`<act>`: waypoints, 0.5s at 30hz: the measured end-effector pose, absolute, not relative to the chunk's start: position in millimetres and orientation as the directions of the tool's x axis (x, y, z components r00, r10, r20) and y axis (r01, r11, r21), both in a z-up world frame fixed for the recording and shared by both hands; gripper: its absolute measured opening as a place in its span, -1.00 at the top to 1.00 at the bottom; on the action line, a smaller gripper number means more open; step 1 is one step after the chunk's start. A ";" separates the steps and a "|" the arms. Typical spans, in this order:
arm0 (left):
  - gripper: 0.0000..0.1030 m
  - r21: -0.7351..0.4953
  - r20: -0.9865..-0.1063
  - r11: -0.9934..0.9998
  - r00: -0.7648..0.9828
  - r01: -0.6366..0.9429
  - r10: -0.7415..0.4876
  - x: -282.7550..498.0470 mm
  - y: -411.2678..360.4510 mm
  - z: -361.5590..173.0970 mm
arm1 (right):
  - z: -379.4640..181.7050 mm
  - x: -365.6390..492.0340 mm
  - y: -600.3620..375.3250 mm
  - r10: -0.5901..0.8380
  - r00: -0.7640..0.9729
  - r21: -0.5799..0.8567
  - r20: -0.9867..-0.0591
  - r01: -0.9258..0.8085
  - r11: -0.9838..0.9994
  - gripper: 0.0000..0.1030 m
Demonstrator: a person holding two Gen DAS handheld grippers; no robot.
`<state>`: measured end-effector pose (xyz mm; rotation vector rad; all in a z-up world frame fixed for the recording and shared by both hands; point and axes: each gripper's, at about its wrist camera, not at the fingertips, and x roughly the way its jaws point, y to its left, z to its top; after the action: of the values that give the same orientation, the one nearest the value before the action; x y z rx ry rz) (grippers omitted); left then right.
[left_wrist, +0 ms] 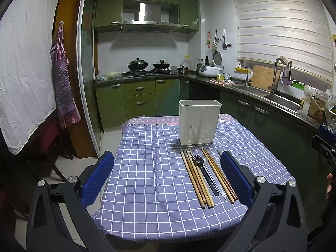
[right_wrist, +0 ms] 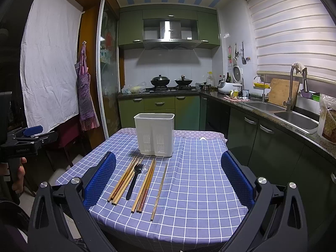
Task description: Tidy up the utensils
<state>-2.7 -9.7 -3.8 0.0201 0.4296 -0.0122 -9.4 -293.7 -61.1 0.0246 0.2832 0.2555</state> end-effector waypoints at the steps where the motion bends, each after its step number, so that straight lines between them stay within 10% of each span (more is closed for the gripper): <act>1: -0.88 0.016 -0.417 1.000 0.909 0.016 -0.008 -2.6 -9.5 -4.0 | -60.9 -9.3 -293.8 0.252 0.928 0.060 -0.274 -0.246 0.968 -0.92; 15: -0.88 0.014 -0.419 1.000 0.908 0.016 -0.009 -1.9 -9.6 -8.9 | -62.0 -9.3 -292.6 0.254 0.927 0.060 -0.275 -0.247 0.967 -0.92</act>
<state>-1.9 -9.6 -8.9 0.0174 0.4318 -0.0127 -9.3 -292.6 -62.0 0.0243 0.2849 0.2569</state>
